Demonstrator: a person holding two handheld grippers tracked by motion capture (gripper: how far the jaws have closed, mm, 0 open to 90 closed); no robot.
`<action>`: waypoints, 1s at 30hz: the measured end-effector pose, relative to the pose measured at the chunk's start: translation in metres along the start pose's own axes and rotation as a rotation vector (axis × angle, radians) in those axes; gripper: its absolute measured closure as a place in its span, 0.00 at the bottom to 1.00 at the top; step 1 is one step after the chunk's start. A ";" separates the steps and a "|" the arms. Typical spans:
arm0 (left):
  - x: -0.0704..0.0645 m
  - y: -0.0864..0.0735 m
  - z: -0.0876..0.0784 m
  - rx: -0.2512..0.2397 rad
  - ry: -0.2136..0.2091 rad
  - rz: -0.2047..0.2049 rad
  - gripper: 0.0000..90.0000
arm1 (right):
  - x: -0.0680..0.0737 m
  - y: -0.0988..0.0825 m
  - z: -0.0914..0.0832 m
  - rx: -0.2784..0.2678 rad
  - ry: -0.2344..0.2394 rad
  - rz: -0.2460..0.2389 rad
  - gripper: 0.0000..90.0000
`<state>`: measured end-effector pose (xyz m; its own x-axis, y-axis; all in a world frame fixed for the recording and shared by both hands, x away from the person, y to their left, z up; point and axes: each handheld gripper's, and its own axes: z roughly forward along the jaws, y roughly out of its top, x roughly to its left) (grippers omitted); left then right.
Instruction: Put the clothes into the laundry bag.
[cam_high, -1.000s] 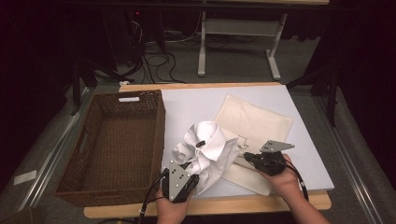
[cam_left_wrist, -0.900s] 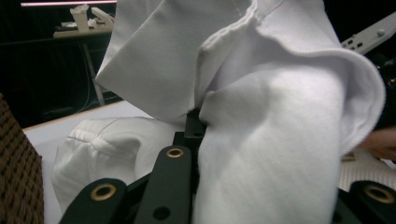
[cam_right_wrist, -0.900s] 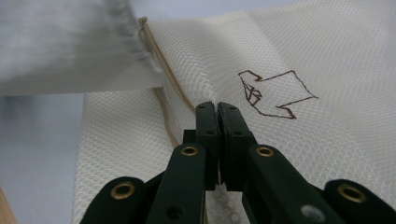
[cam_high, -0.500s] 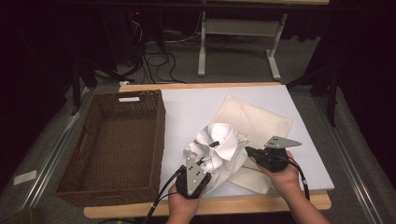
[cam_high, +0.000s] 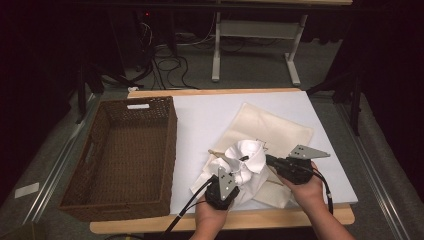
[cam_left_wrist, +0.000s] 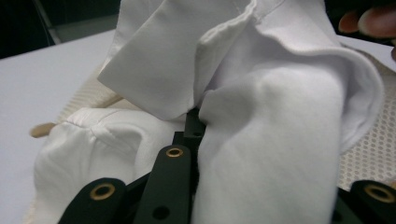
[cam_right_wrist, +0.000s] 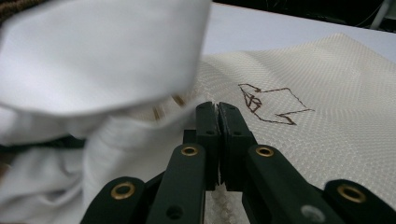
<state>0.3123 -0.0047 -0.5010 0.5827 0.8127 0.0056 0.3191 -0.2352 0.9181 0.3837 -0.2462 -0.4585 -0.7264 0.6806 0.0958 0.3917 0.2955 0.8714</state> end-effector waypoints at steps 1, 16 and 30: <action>-0.002 -0.001 0.003 0.012 -0.007 -0.001 0.86 | -0.001 0.000 -0.001 -0.004 0.003 -0.002 0.99; -0.004 -0.001 0.021 0.123 -0.051 -0.015 0.78 | -0.002 0.002 -0.010 -0.045 0.000 0.009 0.99; -0.006 0.004 -0.009 -0.101 0.005 -0.003 0.26 | -0.002 0.001 -0.007 -0.041 -0.004 0.001 0.99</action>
<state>0.3035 -0.0053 -0.4936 0.5782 0.8159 0.0042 0.2437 -0.1776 0.9534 0.3819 -0.2522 -0.4540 -0.7236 0.6837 0.0949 0.3691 0.2672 0.8902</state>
